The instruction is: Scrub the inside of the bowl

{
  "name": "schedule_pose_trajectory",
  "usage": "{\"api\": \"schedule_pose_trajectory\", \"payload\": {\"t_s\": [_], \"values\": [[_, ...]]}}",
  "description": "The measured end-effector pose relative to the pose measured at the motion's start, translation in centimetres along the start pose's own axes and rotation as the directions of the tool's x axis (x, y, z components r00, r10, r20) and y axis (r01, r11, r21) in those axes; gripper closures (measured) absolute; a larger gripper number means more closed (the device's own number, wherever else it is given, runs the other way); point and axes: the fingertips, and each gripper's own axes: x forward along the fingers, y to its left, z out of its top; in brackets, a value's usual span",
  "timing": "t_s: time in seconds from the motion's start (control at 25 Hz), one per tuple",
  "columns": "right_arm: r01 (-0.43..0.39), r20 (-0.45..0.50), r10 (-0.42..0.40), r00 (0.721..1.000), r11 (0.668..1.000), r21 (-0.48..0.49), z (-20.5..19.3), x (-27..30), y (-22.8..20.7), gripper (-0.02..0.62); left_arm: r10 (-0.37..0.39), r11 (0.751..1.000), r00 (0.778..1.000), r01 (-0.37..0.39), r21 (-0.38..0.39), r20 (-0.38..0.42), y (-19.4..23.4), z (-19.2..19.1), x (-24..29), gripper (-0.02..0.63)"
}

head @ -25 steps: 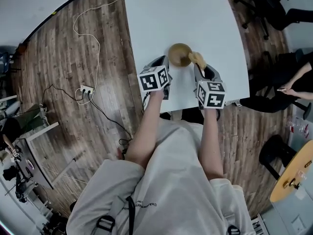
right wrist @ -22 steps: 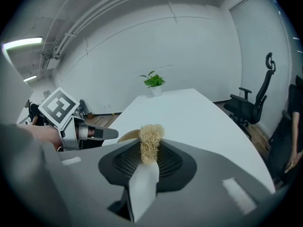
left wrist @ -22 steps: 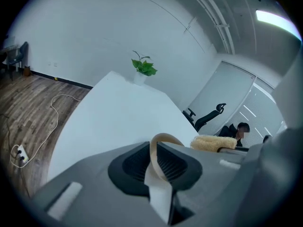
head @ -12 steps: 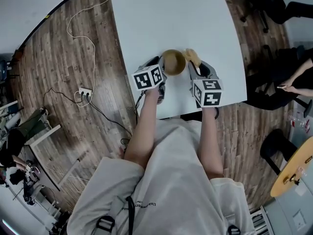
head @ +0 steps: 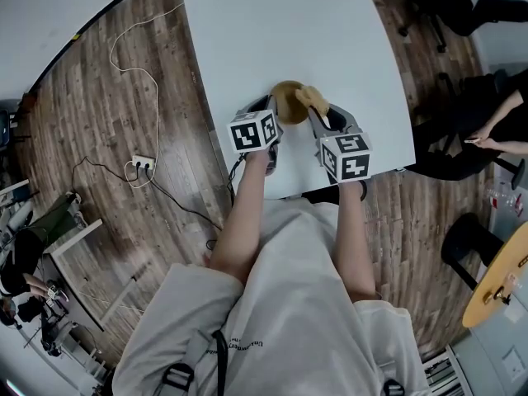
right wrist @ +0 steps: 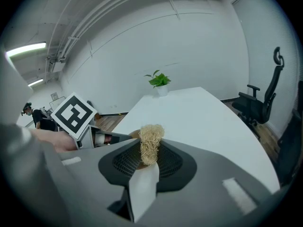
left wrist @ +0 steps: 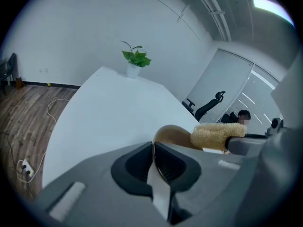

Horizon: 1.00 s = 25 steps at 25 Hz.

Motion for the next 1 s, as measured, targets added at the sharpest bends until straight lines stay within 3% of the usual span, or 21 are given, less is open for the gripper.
{"api": "schedule_pose_trajectory", "payload": {"t_s": [0.16,0.32,0.6,1.0], "values": [[-0.068,-0.034,0.067,0.997,0.997,-0.022,-0.8,-0.1,2.2,0.485,-0.037,0.998,0.999,0.036,0.059,0.020,-1.7,1.0,-1.2,0.586],[-0.070,-0.117,0.063,0.991,0.996,-0.058,-2.4,-0.2,3.3,0.485,-0.093,0.985,0.996,0.091,0.149,0.007,-4.4,0.8,-2.2,0.587],[0.001,-0.103,-0.012,0.995,0.994,-0.109,-2.0,-1.6,3.6,0.486,-0.127,0.937,0.992,0.126,0.325,-0.017,-7.4,-0.1,-4.2,0.587],[0.135,-0.022,-0.138,0.990,0.987,-0.084,-2.4,-4.6,2.3,0.486,-0.158,0.893,0.987,0.152,0.423,-0.021,-9.4,-0.9,-6.4,0.587]]}}
